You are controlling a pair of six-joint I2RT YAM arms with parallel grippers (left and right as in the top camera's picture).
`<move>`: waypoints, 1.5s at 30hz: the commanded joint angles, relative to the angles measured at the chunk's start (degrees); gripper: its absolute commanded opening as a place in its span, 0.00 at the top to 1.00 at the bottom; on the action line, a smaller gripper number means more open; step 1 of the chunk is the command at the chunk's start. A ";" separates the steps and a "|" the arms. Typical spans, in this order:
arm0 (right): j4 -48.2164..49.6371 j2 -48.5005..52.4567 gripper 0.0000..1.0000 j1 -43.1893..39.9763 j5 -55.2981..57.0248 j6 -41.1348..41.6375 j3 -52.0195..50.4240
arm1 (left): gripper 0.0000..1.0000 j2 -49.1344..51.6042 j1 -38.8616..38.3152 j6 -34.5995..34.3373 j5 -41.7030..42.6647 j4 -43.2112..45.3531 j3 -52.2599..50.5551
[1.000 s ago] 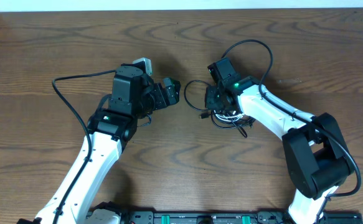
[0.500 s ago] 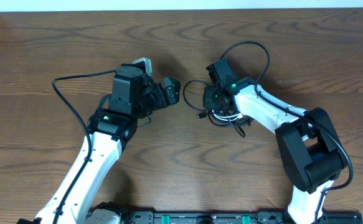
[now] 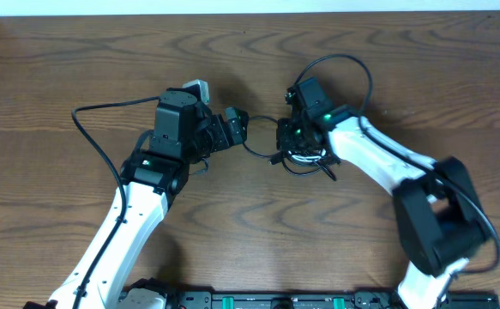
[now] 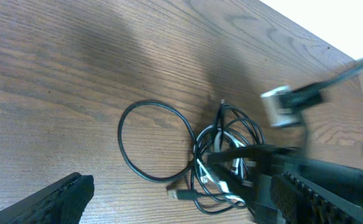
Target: Untangle cables
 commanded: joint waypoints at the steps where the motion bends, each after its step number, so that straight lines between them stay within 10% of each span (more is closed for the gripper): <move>1: -1.46 -6.78 0.99 -1.25 -2.34 -3.45 -0.02 | 0.03 0.22 -0.07 0.57 0.61 0.07 1.42; 24: -9.51 -9.55 0.99 -1.42 2.60 -11.54 -0.11 | 0.03 0.22 -0.07 0.55 0.61 0.07 1.42; 28: -9.55 -8.61 0.66 -1.18 2.25 -11.54 -0.15 | 0.03 0.22 -0.07 0.57 0.61 0.07 1.42; 45: -3.39 3.28 0.61 0.09 -16.85 -9.77 -0.17 | 0.03 0.22 -0.07 0.57 0.61 0.07 1.42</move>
